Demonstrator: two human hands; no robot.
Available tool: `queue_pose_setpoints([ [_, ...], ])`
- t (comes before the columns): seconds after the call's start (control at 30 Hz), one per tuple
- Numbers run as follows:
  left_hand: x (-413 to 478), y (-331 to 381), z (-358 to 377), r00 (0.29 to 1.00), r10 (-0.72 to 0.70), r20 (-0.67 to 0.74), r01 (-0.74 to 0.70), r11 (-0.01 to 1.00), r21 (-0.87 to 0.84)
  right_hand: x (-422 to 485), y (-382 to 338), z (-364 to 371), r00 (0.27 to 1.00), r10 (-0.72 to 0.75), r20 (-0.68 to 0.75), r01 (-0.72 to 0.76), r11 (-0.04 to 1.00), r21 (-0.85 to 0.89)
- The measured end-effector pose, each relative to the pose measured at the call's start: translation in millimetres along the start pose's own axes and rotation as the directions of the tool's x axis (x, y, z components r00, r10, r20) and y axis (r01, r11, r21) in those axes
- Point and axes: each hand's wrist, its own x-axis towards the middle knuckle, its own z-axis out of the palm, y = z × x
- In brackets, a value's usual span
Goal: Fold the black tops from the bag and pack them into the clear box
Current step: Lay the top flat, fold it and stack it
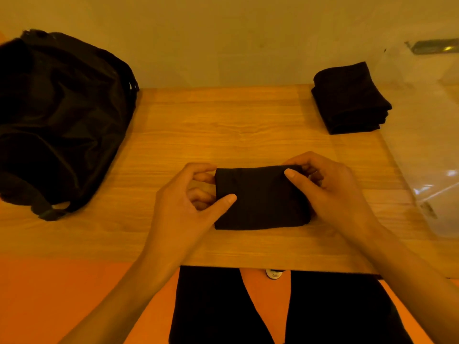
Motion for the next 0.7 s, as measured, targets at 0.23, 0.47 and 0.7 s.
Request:
queue_pose_setpoints([
  [0.23,5,-3,1,1.0,-0.018,-0.01,0.018,0.997,-0.072,4,-1,5,0.998,0.05,-0.046,-0.049,0.999,0.009],
  [0.47,7,-7,9,0.975,0.165,-0.151,-0.127,0.964,0.234,7,7,8,0.99,0.03,-0.14,-0.052,0.987,-0.152],
  [0.7,13,4,31,0.836,0.246,0.49,-0.545,0.475,0.691,4,9,14,0.987,-0.067,-0.143,0.008,0.927,-0.375],
])
